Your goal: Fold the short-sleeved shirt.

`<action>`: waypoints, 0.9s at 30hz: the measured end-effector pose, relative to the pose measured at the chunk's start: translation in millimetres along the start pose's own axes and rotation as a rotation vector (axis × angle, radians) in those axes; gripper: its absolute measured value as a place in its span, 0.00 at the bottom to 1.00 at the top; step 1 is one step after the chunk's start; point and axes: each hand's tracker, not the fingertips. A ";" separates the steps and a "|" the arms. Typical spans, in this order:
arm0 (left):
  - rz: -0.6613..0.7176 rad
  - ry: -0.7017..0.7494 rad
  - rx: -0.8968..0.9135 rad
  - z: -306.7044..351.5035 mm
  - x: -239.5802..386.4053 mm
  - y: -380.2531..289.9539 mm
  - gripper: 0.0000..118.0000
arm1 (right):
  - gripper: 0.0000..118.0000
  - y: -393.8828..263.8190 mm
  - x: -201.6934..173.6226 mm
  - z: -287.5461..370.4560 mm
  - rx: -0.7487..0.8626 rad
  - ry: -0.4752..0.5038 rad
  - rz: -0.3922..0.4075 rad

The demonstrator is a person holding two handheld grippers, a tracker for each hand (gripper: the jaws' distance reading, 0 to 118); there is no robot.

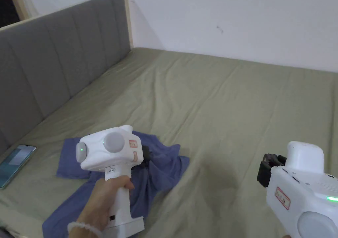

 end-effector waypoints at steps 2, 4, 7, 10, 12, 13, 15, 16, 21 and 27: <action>-0.017 -0.095 0.013 3.1 30.5 5.7 0.02 | 0.00 5.3 11.3 8.9 0.022 -0.023 -0.018; -0.073 -0.155 0.011 5.9 70.7 5.5 0.02 | 0.00 11.9 25.2 20.7 0.051 -0.058 -0.033; -0.184 -0.241 0.013 9.2 137.8 -4.9 0.02 | 0.00 22.4 52.0 43.9 0.102 -0.120 -0.066; -0.244 -0.391 -0.020 14.0 205.1 -19.1 0.02 | 0.00 31.1 82.5 72.0 0.161 -0.202 -0.103; -0.287 -0.518 -0.028 21.4 247.6 -30.4 0.02 | 0.00 35.8 103.8 92.2 0.196 -0.249 -0.138; -0.301 -0.589 -0.042 26.0 269.2 -37.9 0.02 | 0.00 37.6 114.7 103.2 0.217 -0.276 -0.156; -0.346 -0.698 -0.072 36.0 309.4 -56.1 0.02 | 0.00 39.6 133.4 122.7 0.246 -0.330 -0.170; -0.379 -0.734 -0.081 39.2 326.7 -67.1 0.02 | 0.00 40.3 139.8 132.4 0.254 -0.361 -0.176; -0.438 -0.761 -0.185 16.0 374.2 -128.7 0.02 | 0.00 32.3 174.1 158.2 0.269 -0.429 -0.219; -0.567 -0.418 -0.404 -75.5 354.2 -228.9 0.02 | 0.00 15.4 193.0 151.4 0.209 -0.460 -0.243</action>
